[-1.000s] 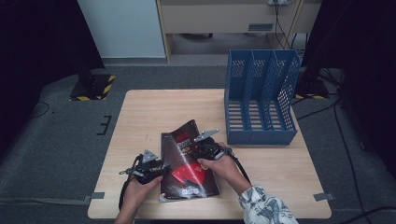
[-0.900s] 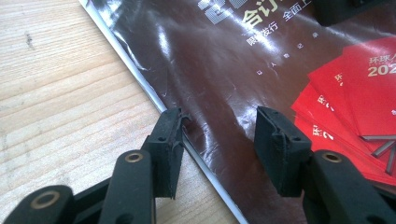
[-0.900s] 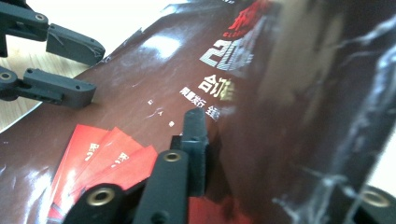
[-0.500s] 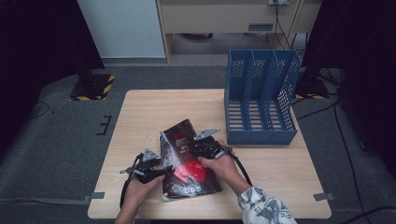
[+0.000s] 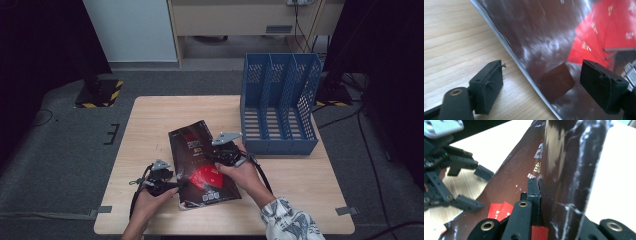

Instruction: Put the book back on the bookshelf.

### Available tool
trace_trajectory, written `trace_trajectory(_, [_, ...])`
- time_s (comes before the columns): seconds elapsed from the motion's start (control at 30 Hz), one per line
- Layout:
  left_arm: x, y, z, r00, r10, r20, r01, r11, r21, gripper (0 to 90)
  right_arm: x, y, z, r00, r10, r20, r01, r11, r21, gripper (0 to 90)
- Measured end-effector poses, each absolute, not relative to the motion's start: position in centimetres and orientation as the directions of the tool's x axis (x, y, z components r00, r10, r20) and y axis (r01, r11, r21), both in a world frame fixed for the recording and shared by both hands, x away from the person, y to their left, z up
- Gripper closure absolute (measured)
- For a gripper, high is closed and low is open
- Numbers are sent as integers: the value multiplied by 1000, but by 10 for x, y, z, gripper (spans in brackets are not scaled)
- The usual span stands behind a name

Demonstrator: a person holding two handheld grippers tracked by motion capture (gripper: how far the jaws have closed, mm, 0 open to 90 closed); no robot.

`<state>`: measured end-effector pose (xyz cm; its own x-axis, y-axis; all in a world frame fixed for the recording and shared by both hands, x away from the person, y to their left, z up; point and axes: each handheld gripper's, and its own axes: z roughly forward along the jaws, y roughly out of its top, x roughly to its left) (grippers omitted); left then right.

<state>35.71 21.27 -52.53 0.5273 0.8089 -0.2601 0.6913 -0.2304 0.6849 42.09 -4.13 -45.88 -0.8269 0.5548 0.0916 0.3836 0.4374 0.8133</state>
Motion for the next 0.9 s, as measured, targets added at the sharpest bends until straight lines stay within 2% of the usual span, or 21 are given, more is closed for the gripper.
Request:
trace_trajectory(0.13, [357,209,-525,547,788,-282,688,-231,688,141,421,-42,-451,-834,545,83,362,429,828,860])
trace_trajectory(0.57, [361,204,-527,581,749,-317,690,-247,680,144,421,-37,-440,-846,528,71,331,418,846,866])
trace_trajectory(0.67, [363,208,-527,578,754,-311,687,-244,684,226,421,-36,-437,-849,523,70,327,418,848,867])
trace_trajectory(0.73, [363,208,-527,575,759,-305,686,-244,685,341,421,-36,-436,-850,523,71,328,418,847,867])
trace_trajectory(0.77, [364,209,-527,573,762,-302,685,-244,686,341,421,-36,-436,-851,521,67,324,420,848,868])
trace_trajectory(0.8, [365,210,-526,564,768,-304,692,-238,681,439,421,-36,-435,-851,522,61,320,423,848,869])
trace_trajectory(0.9, [365,212,-526,558,769,-313,698,-230,678,547,421,-36,-435,-850,523,59,319,423,848,869])
